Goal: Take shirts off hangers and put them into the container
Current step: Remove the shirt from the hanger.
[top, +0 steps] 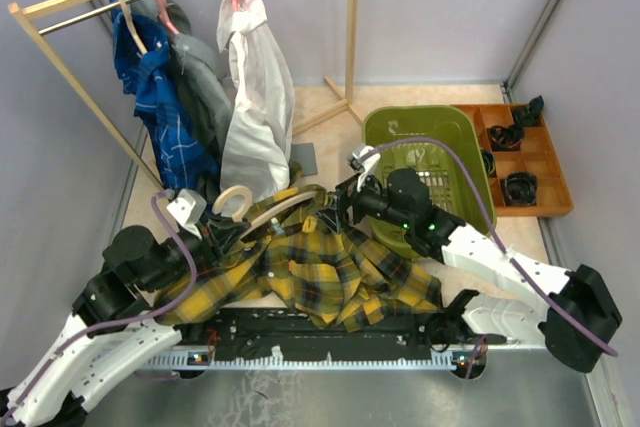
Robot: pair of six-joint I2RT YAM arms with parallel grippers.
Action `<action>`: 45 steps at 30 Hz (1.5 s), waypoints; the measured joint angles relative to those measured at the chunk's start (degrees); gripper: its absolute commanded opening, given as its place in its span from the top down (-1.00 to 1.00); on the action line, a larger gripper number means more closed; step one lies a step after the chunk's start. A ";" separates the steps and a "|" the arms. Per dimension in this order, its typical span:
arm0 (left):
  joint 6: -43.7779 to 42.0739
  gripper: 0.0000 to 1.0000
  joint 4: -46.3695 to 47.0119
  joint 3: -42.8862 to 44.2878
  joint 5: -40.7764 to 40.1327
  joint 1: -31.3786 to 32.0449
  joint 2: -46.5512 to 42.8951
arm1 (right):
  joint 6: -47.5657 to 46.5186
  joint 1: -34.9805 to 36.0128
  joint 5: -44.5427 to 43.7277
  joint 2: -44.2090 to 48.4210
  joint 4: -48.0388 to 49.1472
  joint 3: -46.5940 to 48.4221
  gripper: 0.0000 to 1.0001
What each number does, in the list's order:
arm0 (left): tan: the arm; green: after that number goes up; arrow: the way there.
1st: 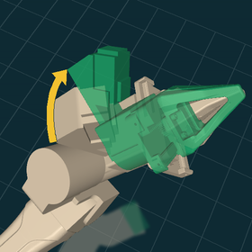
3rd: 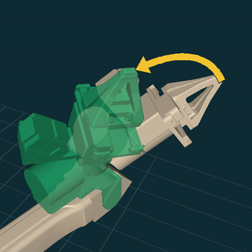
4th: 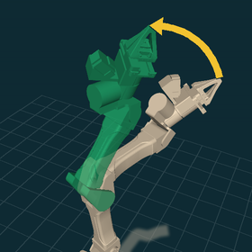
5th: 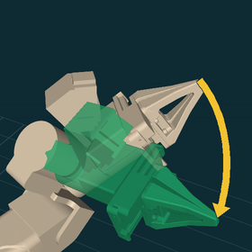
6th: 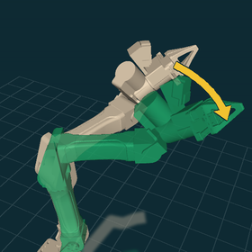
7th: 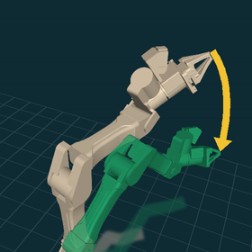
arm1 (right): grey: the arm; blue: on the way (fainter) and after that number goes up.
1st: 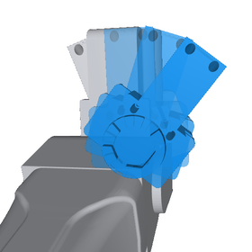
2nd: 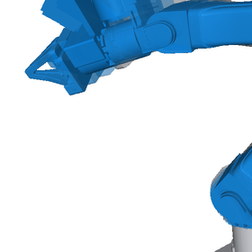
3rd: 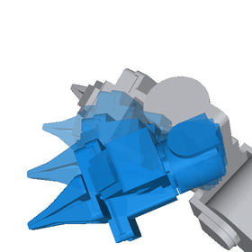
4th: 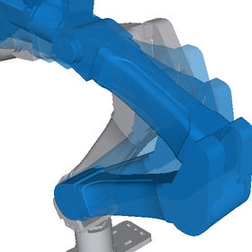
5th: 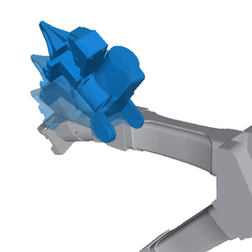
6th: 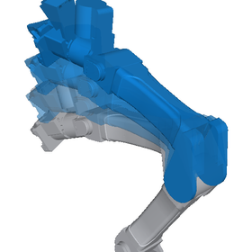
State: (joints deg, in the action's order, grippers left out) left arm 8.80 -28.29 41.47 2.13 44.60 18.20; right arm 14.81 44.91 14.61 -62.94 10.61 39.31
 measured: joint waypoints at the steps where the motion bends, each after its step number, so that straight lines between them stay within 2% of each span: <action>1: -0.09 1.00 0.02 0.22 0.46 0.00 0.44 | -2.84 0.00 0.28 1.01 0.72 -0.70 -0.96; 5: -0.33 1.00 0.02 1.36 3.13 0.00 1.64 | -13.53 0.07 3.89 2.08 2.40 -0.92 -0.98; 8: -0.72 1.00 -0.02 2.19 5.57 0.00 2.51 | -20.59 0.26 8.33 -0.46 0.37 2.03 -0.98; 11: -0.98 1.00 -0.22 3.37 8.31 0.00 3.85 | -26.18 0.46 13.79 -5.70 -1.99 7.56 -0.83; 13: -1.11 1.00 -0.15 3.87 9.55 0.00 4.59 | -28.68 0.61 17.86 -9.05 -3.41 10.88 -0.62; 16: -1.07 0.97 -0.24 3.93 9.75 0.00 4.68 | -29.33 1.05 23.89 -11.32 -3.98 12.52 -0.02; 19: -0.68 0.81 -0.09 3.80 8.72 0.00 3.76 | -26.84 2.16 27.30 -11.30 -2.43 11.74 0.59; 22: -0.46 0.53 -0.11 3.10 6.12 -0.02 2.16 | -24.72 3.80 29.09 -9.94 -0.11 9.14 1.00; 27: 0.24 0.20 0.96 2.14 3.50 -0.07 2.73 | -21.05 8.04 26.43 -7.52 0.09 5.70 1.00; 33: 0.42 0.16 2.60 2.08 4.55 -0.11 6.73 | -16.55 8.61 22.49 -6.84 2.08 3.08 1.00; 35: 0.39 0.32 2.58 1.92 4.42 -0.13 7.69 | -14.67 8.72 21.18 -6.43 2.32 2.38 1.00; 36: 0.33 0.50 2.58 1.86 4.07 -0.13 8.04 | -13.70 8.92 20.37 -6.21 2.25 2.19 1.00; 37: 0.26 0.85 2.62 1.75 3.52 -0.22 8.26 | -12.85 9.09 19.67 -5.95 2.21 1.90 0.98; 38: 0.00 1.00 2.58 1.53 2.69 -0.37 8.41 | -12.02 9.38 19.08 -5.64 1.81 1.79 0.64; 39: -0.17 1.00 2.51 1.31 1.97 -0.48 8.44 | -11.15 9.44 18.40 -5.20 1.46 1.51 0.28; 41: 0.42 1.00 2.69 0.96 2.47 -0.48 8.44 | -9.86 9.64 16.31 -4.61 0.44 1.44 -0.16; 44: 0.81 1.00 2.56 0.37 2.80 0.15 8.46 | -8.15 9.57 10.75 -2.45 -0.28 1.46 -0.63; 45: 0.72 1.00 2.47 0.17 2.51 0.15 8.41 | -7.96 9.64 8.85 -0.96 -1.29 1.46 -0.70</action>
State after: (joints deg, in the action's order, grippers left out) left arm 9.52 -25.82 41.65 4.64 44.75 26.61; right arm 6.85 54.54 23.46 -63.90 9.32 40.77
